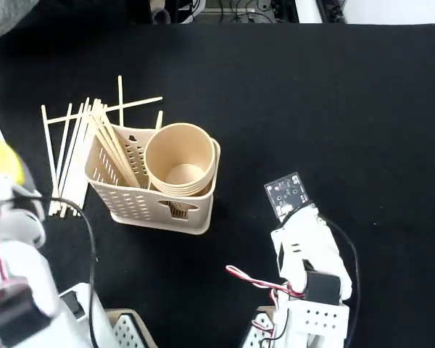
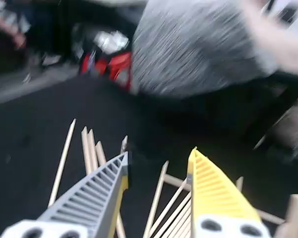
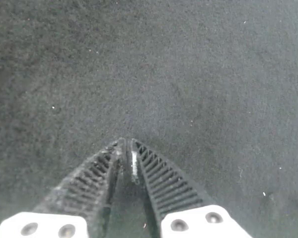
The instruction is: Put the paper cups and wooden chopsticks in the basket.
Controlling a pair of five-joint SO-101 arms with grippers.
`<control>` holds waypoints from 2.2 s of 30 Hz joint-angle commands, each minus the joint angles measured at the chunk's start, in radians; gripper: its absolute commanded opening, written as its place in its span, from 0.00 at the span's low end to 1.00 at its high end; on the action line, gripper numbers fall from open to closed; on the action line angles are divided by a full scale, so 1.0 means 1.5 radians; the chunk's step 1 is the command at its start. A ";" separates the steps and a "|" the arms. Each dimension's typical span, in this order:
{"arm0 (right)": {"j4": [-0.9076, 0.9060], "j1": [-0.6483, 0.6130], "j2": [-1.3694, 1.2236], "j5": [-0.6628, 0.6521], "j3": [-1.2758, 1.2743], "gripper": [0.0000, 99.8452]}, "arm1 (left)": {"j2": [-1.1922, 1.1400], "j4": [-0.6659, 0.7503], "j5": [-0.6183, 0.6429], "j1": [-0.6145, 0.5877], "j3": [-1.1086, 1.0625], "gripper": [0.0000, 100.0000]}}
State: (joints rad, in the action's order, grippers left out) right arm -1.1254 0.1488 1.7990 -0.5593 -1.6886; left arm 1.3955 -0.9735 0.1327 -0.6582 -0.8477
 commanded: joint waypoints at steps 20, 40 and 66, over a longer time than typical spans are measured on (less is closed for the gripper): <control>0.001 -0.007 0.047 -0.007 0.003 0.01 | -0.819 0.023 -0.040 -0.082 0.405 0.20; 0.002 -0.007 0.047 -0.007 0.003 0.01 | -1.392 -0.031 -0.015 -0.078 0.922 0.20; 0.000 -0.007 0.047 -0.007 0.003 0.01 | -1.811 -0.218 0.051 -0.064 1.560 0.11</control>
State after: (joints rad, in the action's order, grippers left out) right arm -1.1254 0.1488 1.7990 -0.5593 -1.6886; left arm -1.3157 -1.2973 0.2018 -0.7304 1.4185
